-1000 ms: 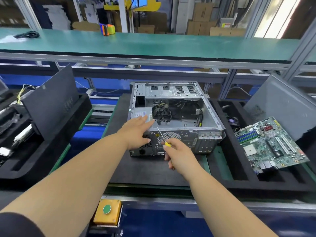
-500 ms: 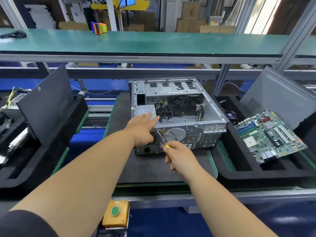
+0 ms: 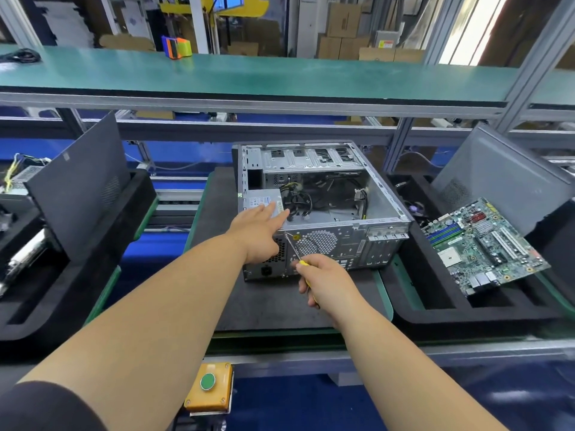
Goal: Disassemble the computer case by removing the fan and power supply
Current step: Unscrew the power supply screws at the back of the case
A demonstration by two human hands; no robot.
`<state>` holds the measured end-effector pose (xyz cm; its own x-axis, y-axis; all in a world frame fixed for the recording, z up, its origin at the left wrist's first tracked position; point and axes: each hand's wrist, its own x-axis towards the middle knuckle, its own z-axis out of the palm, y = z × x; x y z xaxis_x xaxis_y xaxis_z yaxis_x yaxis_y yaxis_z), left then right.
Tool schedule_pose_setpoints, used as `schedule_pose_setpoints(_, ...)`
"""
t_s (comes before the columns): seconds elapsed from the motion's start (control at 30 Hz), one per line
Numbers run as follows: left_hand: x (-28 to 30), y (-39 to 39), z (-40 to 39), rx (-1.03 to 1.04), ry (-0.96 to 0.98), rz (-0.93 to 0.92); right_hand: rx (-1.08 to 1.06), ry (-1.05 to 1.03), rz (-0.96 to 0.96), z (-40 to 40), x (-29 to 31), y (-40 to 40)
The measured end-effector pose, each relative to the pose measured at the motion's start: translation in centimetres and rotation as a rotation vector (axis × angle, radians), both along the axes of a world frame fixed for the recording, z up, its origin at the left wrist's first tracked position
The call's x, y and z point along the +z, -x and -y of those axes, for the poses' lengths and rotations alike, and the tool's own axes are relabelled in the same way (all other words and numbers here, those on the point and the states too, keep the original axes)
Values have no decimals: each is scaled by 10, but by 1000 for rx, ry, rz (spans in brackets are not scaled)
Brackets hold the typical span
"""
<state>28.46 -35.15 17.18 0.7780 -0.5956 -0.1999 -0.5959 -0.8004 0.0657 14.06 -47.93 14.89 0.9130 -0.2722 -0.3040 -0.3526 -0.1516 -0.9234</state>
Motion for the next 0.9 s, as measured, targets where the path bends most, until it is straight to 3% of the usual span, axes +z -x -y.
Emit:
schedule_pose_setpoints(0.2,2,1,-1,2,1,-10,-91,-154,-27,-10,0,1)
schedule_pose_setpoints(0.47,4,3,0,18,6,-39,-138,-762,-251,-14,12,0)
schedule_pose_setpoints(0.63,6,4,1,21,6,-41,-170,-716,-239,-19,14,-2)
schedule_pose_setpoints(0.9,7,7,0,25,14,-48,-248,-363,-335,-35,25,-13)
